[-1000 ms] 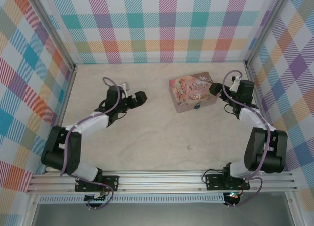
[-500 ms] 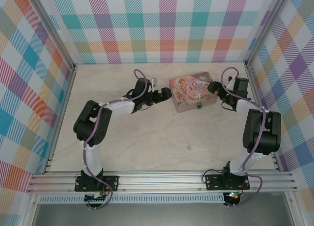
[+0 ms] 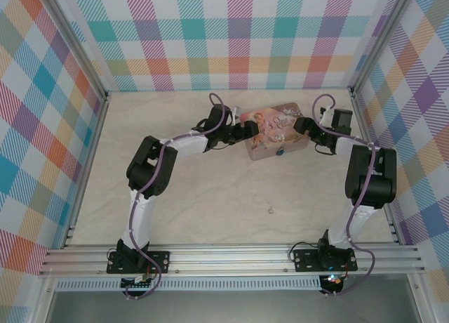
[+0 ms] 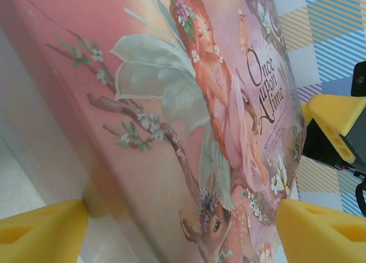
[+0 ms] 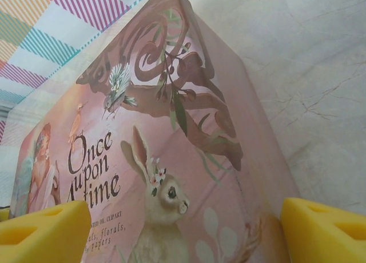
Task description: Unlock a padlock with a key
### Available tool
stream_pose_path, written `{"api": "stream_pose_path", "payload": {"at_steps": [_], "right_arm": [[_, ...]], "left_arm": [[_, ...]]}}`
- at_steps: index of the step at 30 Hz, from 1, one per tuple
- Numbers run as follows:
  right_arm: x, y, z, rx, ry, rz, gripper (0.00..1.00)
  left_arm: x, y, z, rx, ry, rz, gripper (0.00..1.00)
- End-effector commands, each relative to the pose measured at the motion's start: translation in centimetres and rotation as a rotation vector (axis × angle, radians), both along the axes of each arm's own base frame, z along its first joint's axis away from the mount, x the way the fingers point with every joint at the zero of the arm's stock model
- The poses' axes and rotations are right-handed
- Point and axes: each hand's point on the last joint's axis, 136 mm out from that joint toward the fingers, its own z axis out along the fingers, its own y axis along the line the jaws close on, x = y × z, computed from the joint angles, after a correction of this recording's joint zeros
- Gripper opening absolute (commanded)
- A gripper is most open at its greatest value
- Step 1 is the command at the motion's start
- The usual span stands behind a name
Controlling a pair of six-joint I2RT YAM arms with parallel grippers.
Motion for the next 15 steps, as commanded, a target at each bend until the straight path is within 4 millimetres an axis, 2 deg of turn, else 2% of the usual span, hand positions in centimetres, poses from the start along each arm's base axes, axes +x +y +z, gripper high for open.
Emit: {"api": "stream_pose_path", "payload": {"at_steps": [1, 5, 11, 15], "right_arm": [[-1.0, 4.0, 1.8, 0.056, -0.041, 0.149, 0.85], [-2.6, 6.0, 1.6, 0.067, -0.029, 0.198, 0.85], [-5.5, 9.3, 1.0, 0.074, -0.011, 0.259, 0.86], [-7.9, 12.5, 0.8, 0.089, -0.001, 0.334, 0.86]], "left_arm": [[-1.1, -0.3, 1.6, 0.008, -0.036, -0.046, 0.85], [-2.1, 1.3, 2.2, 0.046, -0.062, -0.029, 0.86], [-3.9, 5.1, 2.2, 0.074, -0.062, 0.036, 0.86], [-4.9, 7.9, 2.2, 0.089, -0.058, 0.082, 0.87]]}}
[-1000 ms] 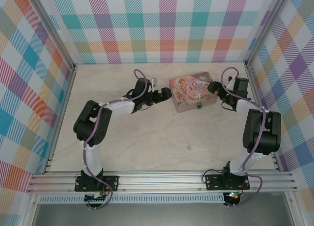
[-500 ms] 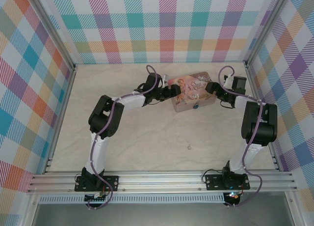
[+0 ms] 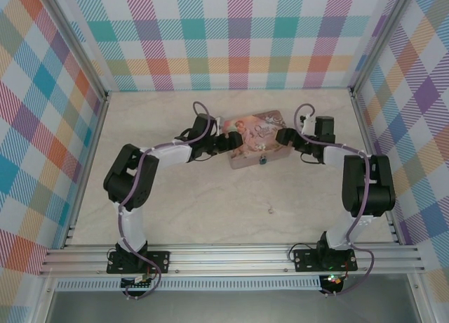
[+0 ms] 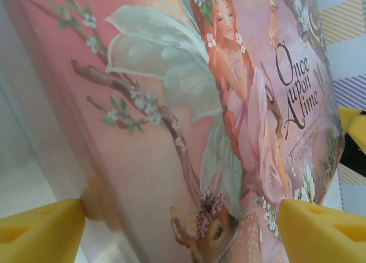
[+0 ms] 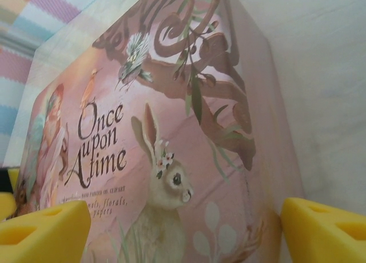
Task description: Unlock a padlock with a key
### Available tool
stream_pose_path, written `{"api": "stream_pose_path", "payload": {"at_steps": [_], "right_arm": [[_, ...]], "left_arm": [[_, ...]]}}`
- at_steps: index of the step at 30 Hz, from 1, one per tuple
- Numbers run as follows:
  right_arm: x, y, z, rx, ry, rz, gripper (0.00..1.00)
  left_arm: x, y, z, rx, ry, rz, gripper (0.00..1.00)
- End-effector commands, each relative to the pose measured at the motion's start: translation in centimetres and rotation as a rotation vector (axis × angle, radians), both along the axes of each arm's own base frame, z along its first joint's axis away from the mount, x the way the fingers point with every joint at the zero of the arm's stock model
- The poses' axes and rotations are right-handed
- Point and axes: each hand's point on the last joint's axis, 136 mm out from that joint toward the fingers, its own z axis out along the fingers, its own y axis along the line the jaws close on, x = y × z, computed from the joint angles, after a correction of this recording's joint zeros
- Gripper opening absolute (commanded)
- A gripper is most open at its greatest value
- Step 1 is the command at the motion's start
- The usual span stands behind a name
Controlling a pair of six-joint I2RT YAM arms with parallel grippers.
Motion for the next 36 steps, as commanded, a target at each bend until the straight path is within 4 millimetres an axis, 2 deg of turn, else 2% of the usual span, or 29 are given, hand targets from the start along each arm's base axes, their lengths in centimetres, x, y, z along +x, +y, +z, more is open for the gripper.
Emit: {"api": "stream_pose_path", "payload": {"at_steps": [1, 8, 11, 14, 20, 23, 26, 30, 33, 36], "right_arm": [[-3.2, 5.0, 1.1, 0.081, 0.001, 0.166, 0.86], [-7.4, 9.9, 0.4, 0.090, 0.023, 0.256, 0.86], [-9.1, 11.3, -0.1, 0.079, 0.044, 0.289, 0.86], [-10.4, 11.7, -0.6, 0.064, 0.057, 0.289, 0.87], [-11.4, 9.7, -0.6, -0.030, 0.092, 0.211, 0.90], [-12.0, 7.9, -0.5, -0.126, 0.127, 0.152, 0.95], [-13.2, 5.9, -0.4, -0.206, 0.161, 0.098, 0.95], [-15.8, 4.2, -0.6, -0.247, 0.230, 0.065, 0.92], [-18.5, 3.1, -1.4, -0.270, 0.323, 0.047, 0.85], [-21.3, 2.6, -2.7, -0.309, 0.417, 0.044, 0.82]], "left_arm": [[-0.3, 0.9, 3.2, -0.041, -0.078, -0.003, 0.88], [1.1, 4.1, 3.2, -0.011, -0.083, 0.041, 0.88], [1.7, 4.6, 3.2, 0.005, -0.084, 0.045, 0.88], [2.3, 5.1, 2.9, 0.024, -0.088, 0.055, 0.89], [3.6, 7.8, 2.9, 0.086, -0.110, 0.132, 1.00], [4.2, 9.5, 4.3, 0.120, -0.144, 0.159, 1.00], [4.3, 11.3, 6.2, 0.162, -0.189, 0.191, 1.00], [3.1, 13.0, 8.6, 0.199, -0.240, 0.207, 1.00], [1.3, 13.1, 10.0, 0.166, -0.266, 0.196, 1.00], [-0.6, 13.3, 10.5, 0.114, -0.267, 0.207, 1.00]]}}
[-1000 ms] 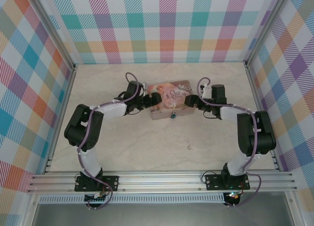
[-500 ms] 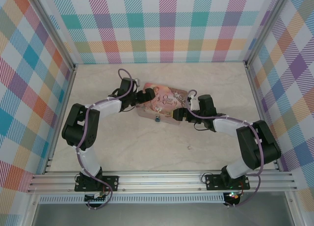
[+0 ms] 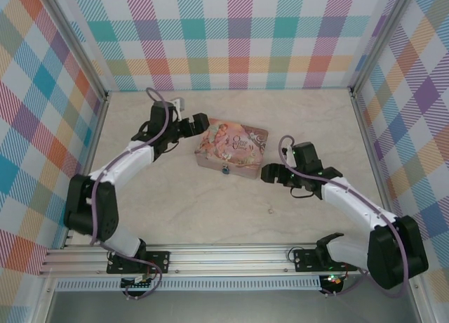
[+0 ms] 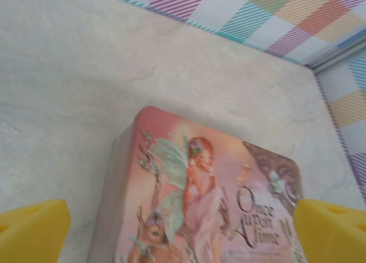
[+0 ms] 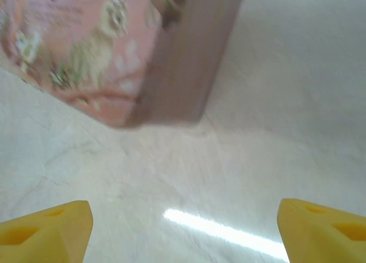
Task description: Unlock a padlock with a key
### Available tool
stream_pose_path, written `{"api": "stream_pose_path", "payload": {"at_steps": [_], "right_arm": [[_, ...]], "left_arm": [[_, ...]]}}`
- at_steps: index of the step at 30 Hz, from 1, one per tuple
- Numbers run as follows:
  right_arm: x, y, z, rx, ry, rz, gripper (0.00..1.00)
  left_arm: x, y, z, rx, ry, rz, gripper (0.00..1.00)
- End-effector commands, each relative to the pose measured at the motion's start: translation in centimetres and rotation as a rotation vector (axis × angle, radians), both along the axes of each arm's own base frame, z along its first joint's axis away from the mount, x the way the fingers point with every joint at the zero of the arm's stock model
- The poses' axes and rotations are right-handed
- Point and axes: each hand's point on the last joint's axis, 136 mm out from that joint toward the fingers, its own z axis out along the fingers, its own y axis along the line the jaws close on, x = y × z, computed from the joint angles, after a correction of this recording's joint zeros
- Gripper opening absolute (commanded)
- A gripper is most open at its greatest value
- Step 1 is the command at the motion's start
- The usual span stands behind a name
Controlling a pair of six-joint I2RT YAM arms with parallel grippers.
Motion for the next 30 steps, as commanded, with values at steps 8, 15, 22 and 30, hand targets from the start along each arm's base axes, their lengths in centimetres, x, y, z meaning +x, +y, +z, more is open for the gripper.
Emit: {"api": "stream_pose_path", "payload": {"at_steps": [8, 15, 22, 30], "right_arm": [[-8.6, -0.8, -6.5, -0.156, 0.354, -0.002, 0.62], [-8.8, 0.2, -8.0, -0.183, 0.396, 0.013, 0.44], [-8.9, 0.3, -8.5, -0.206, 0.399, 0.021, 0.34], [-8.6, 0.6, -8.8, -0.208, 0.389, 0.027, 0.23]], "left_arm": [[-4.7, 1.7, -0.6, -0.052, 0.020, 0.042, 1.00], [-4.7, 1.9, -0.9, -0.046, 0.024, 0.051, 1.00], [-4.6, 1.8, -1.0, -0.042, 0.031, 0.050, 1.00], [-4.6, 1.9, -1.3, -0.040, 0.035, 0.051, 1.00]]}}
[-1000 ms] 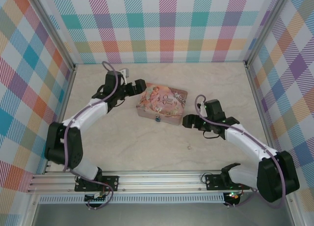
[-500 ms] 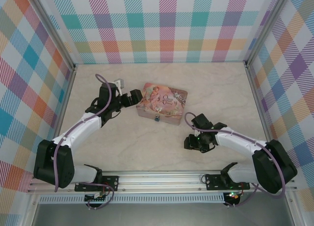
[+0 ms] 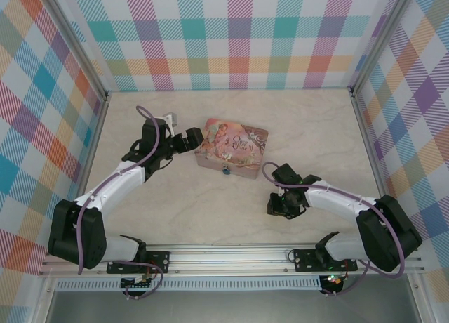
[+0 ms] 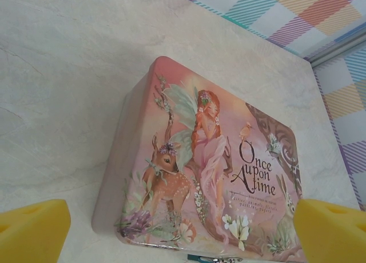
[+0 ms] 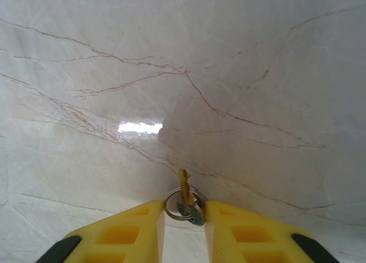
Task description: Unlock a padlock with a key
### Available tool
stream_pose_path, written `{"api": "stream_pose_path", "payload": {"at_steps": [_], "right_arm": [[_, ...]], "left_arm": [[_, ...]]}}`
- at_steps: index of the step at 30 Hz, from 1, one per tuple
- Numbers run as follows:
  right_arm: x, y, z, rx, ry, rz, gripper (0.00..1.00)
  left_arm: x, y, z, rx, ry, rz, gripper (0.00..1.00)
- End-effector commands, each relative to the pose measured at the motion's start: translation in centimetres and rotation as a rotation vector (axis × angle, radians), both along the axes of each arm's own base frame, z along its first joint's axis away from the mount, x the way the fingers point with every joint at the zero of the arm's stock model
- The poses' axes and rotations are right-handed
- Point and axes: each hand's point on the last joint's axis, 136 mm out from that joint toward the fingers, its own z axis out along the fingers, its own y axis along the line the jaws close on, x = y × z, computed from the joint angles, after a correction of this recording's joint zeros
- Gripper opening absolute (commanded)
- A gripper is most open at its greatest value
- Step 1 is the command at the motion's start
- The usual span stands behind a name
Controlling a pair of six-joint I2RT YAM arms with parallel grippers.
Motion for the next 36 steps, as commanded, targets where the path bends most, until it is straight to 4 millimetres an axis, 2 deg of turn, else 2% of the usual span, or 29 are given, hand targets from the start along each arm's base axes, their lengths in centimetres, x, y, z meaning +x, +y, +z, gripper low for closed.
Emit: {"api": "stream_pose_path", "payload": {"at_steps": [1, 8, 13, 21, 26, 36], "right_arm": [[0.5, 1.2, -0.2, 0.027, -0.010, 0.017, 0.23], [0.7, 1.5, 0.1, 0.030, -0.024, 0.030, 0.19], [1.1, 1.8, 1.2, 0.048, -0.057, 0.044, 0.29], [1.5, 0.5, 2.7, 0.006, -0.123, 0.018, 0.30], [1.2, -0.4, 2.1, -0.039, -0.113, 0.007, 0.27], [1.0, 0.2, 0.5, -0.021, -0.067, 0.000, 0.20]], "left_arm": [[0.0, 0.3, 0.3, -0.004, -0.006, 0.014, 1.00], [-0.2, 0.4, 0.4, 0.006, -0.010, 0.014, 1.00], [-0.2, 0.5, 0.4, 0.014, -0.012, 0.013, 1.00], [-0.3, 0.5, 0.4, 0.020, -0.011, 0.011, 1.00], [-0.3, 0.5, 0.5, 0.019, -0.014, 0.012, 1.00], [-0.3, 0.5, 0.6, 0.018, -0.016, 0.010, 1.00]]}}
